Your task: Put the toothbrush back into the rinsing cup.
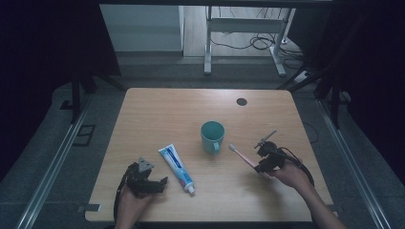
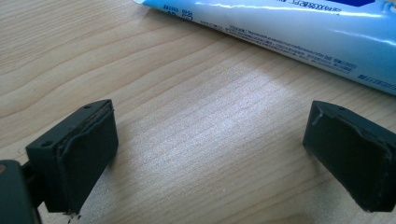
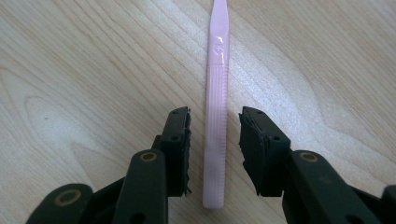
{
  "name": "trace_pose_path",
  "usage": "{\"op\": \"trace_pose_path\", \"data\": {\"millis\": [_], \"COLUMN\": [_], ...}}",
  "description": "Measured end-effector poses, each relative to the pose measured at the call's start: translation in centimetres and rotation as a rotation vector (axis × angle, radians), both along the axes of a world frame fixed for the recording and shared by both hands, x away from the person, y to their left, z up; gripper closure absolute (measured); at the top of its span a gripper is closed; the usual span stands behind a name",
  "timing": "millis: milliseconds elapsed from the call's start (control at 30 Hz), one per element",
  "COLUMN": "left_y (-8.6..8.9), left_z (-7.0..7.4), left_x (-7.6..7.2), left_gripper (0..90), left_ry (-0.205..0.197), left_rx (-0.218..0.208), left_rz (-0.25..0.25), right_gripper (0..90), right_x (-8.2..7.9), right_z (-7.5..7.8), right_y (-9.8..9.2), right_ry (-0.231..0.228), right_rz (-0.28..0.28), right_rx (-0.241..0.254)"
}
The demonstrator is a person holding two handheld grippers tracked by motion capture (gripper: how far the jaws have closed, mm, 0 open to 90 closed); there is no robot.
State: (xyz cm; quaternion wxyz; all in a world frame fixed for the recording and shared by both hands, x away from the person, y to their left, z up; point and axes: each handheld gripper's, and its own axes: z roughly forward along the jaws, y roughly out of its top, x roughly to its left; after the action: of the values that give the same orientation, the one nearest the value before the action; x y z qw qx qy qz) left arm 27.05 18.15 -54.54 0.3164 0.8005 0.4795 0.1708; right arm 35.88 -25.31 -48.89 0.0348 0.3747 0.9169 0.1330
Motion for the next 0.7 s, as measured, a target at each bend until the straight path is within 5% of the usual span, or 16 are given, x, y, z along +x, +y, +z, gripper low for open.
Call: {"op": "trace_pose_path", "data": {"millis": [300,700], "left_y": [0.0,0.0], "left_z": [0.0,0.0], "left_x": [0.0,0.0], "left_gripper": [3.2,3.2], "left_ry": [0.000,0.000], "left_rx": [0.000,0.000], "left_rz": [0.000,0.000], "right_gripper": [63.1,65.0], "right_x": [1.9,3.2], "right_z": [-0.5,-0.9], "right_y": [1.4,2.8], "right_ry": [0.083,0.125], "right_rz": [0.009,0.007], "right_rx": [-0.083,-0.145]}}
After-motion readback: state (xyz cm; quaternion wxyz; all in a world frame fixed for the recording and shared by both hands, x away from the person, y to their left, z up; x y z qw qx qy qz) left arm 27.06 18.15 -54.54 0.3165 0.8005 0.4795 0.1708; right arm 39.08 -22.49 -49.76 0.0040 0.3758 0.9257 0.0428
